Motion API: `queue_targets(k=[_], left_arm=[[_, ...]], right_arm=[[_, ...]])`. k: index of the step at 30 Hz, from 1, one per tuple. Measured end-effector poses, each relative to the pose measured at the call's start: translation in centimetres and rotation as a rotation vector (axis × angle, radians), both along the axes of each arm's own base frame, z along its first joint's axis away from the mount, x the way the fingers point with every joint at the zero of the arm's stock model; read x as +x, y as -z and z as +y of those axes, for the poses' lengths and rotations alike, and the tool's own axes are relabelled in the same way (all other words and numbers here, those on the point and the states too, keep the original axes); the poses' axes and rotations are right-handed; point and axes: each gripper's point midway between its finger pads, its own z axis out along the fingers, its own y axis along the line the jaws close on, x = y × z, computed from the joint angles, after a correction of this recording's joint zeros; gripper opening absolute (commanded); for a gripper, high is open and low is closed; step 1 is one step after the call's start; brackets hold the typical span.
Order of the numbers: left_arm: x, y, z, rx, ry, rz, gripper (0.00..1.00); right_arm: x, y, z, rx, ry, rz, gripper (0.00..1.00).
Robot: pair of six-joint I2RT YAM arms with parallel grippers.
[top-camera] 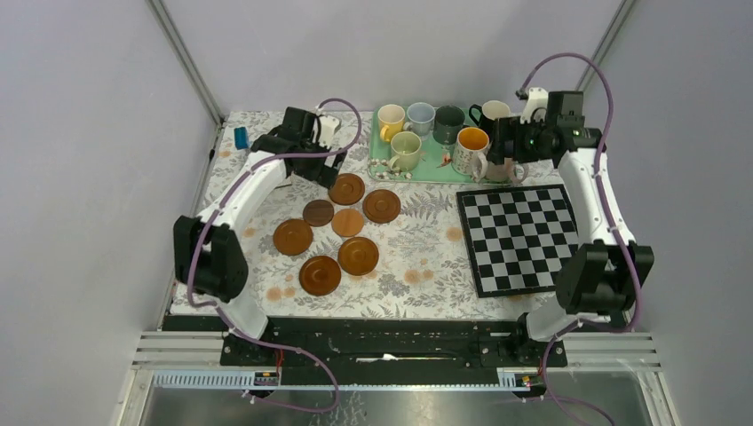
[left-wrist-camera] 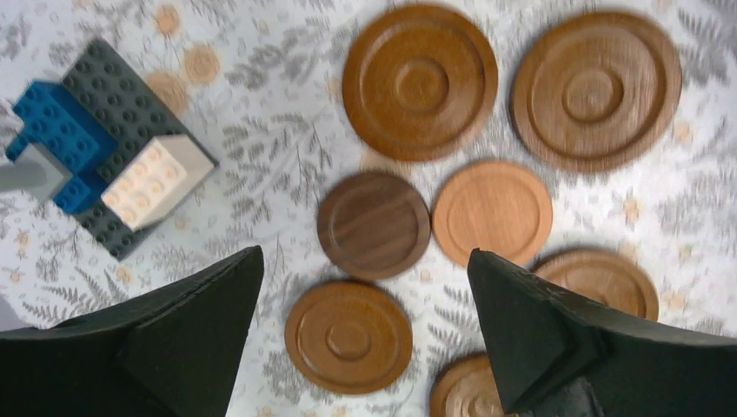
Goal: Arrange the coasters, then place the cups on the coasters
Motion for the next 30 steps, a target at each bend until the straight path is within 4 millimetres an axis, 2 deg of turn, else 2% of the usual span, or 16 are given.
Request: queue_targets(k=[2,5,10,14,15,16,17,20,24,30], left_arm=[[1.7,0.1,-0.5,-0.015,-0.030,-0.003,0.99],[5.8,0.3,-1.6,-0.041,-0.085,-0.027,0.99],[11.4,1.2,-3.3,-0.088,-0.149,-0.061,0.98],[14.7,1.8,-4.6,-0.148,-0.201,-0.091,0.87],[15.2,2.1,-4.9,-0.163,-0.212,-0.095,0.85],[15.6,2.5,-5.2,-0.181,-0.220,-0.095,0.82],[15.9,2.8,-5.4,-0.196,-0.228,-0.094,0.80],[16.7,4.2,-6.1,-0.234,-0.247,-0.085,0.76],[17.8,6.0,-7.2,-0.278,-0.256,-0.072,0.75],[19.4,8.1,-8.6,-0.310,-0.253,-0.070,0.71]], right_arm=[[1.5,-0.7,-0.3,0.009,0.028,0.006,0.98],[4.6,-1.9,-1.3,0.016,0.080,-0.016,0.98],[7.4,-1.7,-4.5,0.016,0.193,-0.009,0.99],[10.6,-1.0,-8.2,0.025,0.298,-0.008,0.85],[11.9,-0.3,-9.6,0.026,0.332,-0.002,0.83],[12.1,0.0,-9.9,0.023,0.339,-0.001,0.82],[12.7,0.9,-10.9,0.014,0.361,0.015,0.80],[14.0,3.7,-12.3,-0.004,0.386,0.054,0.73],[15.5,7.6,-12.5,-0.008,0.375,0.116,0.68],[17.3,11.6,-12.7,-0.015,0.359,0.165,0.66]])
